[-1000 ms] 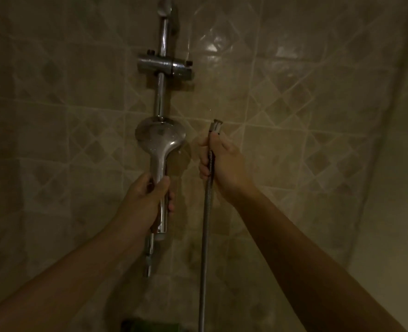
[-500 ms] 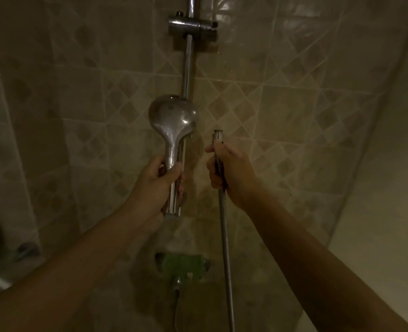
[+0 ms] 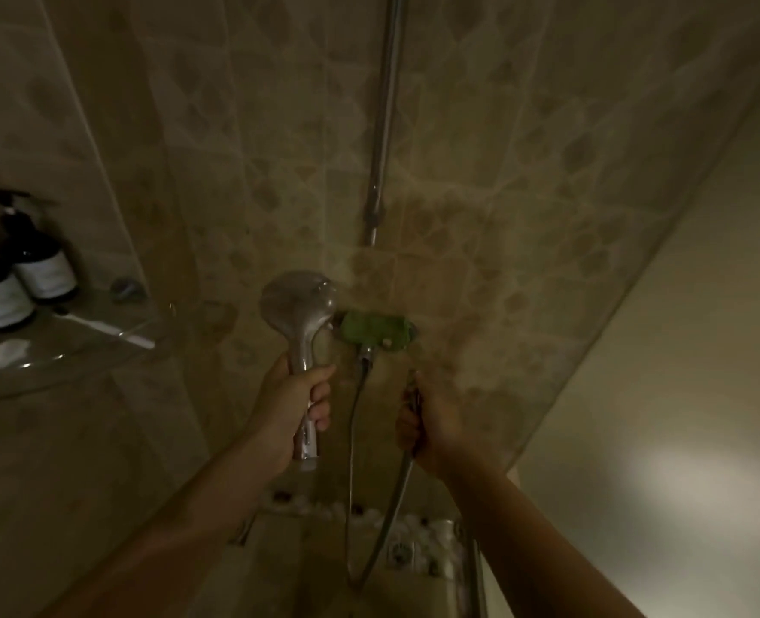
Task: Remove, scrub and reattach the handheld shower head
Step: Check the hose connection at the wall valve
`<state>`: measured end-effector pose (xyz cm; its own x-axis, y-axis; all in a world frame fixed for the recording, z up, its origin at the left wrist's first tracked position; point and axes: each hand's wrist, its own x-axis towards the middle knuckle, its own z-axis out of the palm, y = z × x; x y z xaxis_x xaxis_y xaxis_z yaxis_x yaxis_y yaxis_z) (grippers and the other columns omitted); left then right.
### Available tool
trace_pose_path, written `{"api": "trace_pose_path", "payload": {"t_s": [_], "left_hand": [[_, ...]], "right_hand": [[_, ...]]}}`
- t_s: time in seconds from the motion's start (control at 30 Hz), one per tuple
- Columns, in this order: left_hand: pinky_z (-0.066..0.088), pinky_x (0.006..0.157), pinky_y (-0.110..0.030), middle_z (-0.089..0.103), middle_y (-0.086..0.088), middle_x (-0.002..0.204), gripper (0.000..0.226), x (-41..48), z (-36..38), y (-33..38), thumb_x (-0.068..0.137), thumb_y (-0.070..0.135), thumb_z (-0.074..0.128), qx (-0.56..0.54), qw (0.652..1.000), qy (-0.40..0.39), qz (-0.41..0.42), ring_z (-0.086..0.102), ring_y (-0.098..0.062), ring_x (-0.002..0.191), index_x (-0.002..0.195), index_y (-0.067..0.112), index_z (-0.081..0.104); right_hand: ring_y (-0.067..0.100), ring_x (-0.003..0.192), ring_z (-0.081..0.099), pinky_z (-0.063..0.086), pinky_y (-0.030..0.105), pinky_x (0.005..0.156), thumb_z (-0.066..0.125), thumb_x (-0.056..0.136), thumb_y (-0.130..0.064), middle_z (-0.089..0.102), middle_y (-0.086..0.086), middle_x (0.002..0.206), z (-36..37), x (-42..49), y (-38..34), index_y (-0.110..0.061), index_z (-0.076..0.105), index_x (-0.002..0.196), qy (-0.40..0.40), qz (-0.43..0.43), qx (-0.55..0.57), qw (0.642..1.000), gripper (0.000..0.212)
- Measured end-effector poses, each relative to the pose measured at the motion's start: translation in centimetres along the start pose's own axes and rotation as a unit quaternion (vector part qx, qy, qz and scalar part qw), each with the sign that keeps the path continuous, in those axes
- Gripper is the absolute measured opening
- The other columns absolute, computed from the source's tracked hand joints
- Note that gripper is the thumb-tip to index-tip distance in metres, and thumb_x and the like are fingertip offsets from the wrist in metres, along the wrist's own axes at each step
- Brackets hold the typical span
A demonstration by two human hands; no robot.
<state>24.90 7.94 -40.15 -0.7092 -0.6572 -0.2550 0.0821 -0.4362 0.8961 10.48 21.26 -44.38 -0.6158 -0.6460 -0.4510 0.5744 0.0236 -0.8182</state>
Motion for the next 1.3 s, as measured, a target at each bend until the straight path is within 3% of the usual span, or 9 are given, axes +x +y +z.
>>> {"api": "trace_pose_path", "payload": {"t_s": [0.23, 0.43, 0.67, 0.87, 1.0, 1.13, 1.2, 1.27, 1.3], "left_hand": [[0.03, 0.034, -0.018, 0.041, 0.007, 0.046, 0.024, -0.8, 1.2, -2.2, 0.093, 0.01, 0.058, -0.003, 0.995, 0.096, 0.004, 0.032, -0.007, 0.031, 0.074, 0.023, 0.051], [0.03, 0.035, -0.019, 0.04, 0.007, 0.046, 0.029, 2.0, 2.4, -5.4, 0.089, 0.014, 0.065, 0.03, 0.99, 0.135, 0.019, 0.033, -0.007, 0.032, 0.069, 0.023, 0.046], [0.03, 0.033, -0.02, 0.04, 0.005, 0.047, 0.028, 6.3, 0.1, -9.3, 0.088, 0.013, 0.067, 0.046, 0.993, 0.108, -0.014, 0.033, -0.008, 0.031, 0.07, 0.019, 0.046], [0.039, 0.038, -0.023, 0.049, -0.003, 0.054, 0.035, 8.3, -4.0, -9.8, 0.074, 0.035, 0.082, 0.122, 0.982, 0.116, -0.083, 0.046, -0.014, 0.036, 0.078, 0.012, 0.056], [0.041, 0.04, -0.025, 0.051, -0.006, 0.059, 0.038, 9.5, -5.7, -10.7, 0.074, 0.034, 0.083, 0.122, 0.982, 0.121, -0.08, 0.047, -0.014, 0.04, 0.089, 0.008, 0.06], [0.042, 0.035, -0.021, 0.053, 0.0, 0.046, 0.029, 10.7, -7.4, -12.6, 0.077, 0.026, 0.081, 0.102, 0.98, 0.156, -0.075, 0.047, -0.011, 0.033, 0.091, 0.009, 0.063], [0.04, 0.035, -0.019, 0.049, 0.001, 0.043, 0.021, 11.4, -8.2, -13.4, 0.081, 0.019, 0.077, 0.052, 0.98, 0.154, -0.115, 0.045, -0.011, 0.031, 0.083, 0.007, 0.06], [0.039, 0.035, -0.018, 0.044, -0.002, 0.048, 0.019, 12.0, -8.5, -14.2, 0.087, 0.01, 0.067, -0.021, 0.977, 0.134, -0.163, 0.044, -0.011, 0.032, 0.073, 0.007, 0.054], [0.039, 0.035, -0.018, 0.042, -0.003, 0.05, 0.017, 12.2, -8.7, -14.5, 0.088, 0.006, 0.06, -0.073, 0.972, 0.117, -0.189, 0.044, -0.011, 0.033, 0.073, 0.008, 0.051]], "right_hand": [[0.013, 0.037, 0.033, 0.025, 0.02, 0.037, 0.029, 0.107, -0.029, 0.044, 0.0, 0.053, -2.4, 3.4, 1.5, -0.012, 0.049, 0.078, -0.014, 0.126, 0.032, 0.991, 0.039], [0.016, 0.051, 0.043, 0.028, 0.022, 0.039, 0.032, 0.107, -0.026, 0.058, 0.007, 0.071, -3.3, 7.4, 2.7, -0.01, 0.049, 0.083, -0.007, 0.178, 0.03, 0.984, 0.034], [0.014, 0.045, 0.037, 0.026, 0.02, 0.039, 0.037, 0.105, -0.019, 0.054, 0.005, 0.071, -2.0, 11.1, 6.3, -0.012, 0.049, 0.082, 0.047, 0.142, -0.044, 0.988, 0.027], [0.011, 0.035, 0.035, 0.026, 0.02, 0.039, 0.04, 0.103, -0.023, 0.054, 0.0, 0.058, 0.5, 14.5, 8.6, -0.017, 0.049, 0.077, 0.062, 0.124, -0.091, 0.986, 0.028], [0.009, 0.034, 0.036, 0.027, 0.018, 0.036, 0.042, 0.103, -0.025, 0.055, 0.002, 0.066, 1.3, 16.5, 10.0, -0.014, 0.053, 0.087, 0.077, 0.12, -0.103, 0.984, 0.022], [0.011, 0.04, 0.039, 0.03, 0.02, 0.037, 0.041, 0.104, -0.027, 0.057, 0.006, 0.075, 0.7, 19.1, 10.3, -0.014, 0.053, 0.091, 0.089, 0.114, -0.124, 0.982, 0.022], [0.011, 0.04, 0.038, 0.029, 0.02, 0.039, 0.04, 0.104, -0.025, 0.056, 0.009, 0.076, 0.5, 20.2, 10.1, -0.014, 0.051, 0.113, 0.086, 0.106, -0.13, 0.982, 0.018], [0.013, 0.044, 0.037, 0.028, 0.023, 0.044, 0.04, 0.106, -0.024, 0.054, 0.009, 0.074, 0.3, 21.3, 9.8, -0.028, 0.03, 0.149, 0.081, 0.094, -0.155, 0.98, 0.044], [0.013, 0.046, 0.038, 0.029, 0.024, 0.044, 0.04, 0.107, -0.024, 0.052, 0.008, 0.072, 0.2, 21.9, 9.8, -0.032, 0.021, 0.155, 0.074, 0.08, -0.169, 0.98, 0.052]]}}
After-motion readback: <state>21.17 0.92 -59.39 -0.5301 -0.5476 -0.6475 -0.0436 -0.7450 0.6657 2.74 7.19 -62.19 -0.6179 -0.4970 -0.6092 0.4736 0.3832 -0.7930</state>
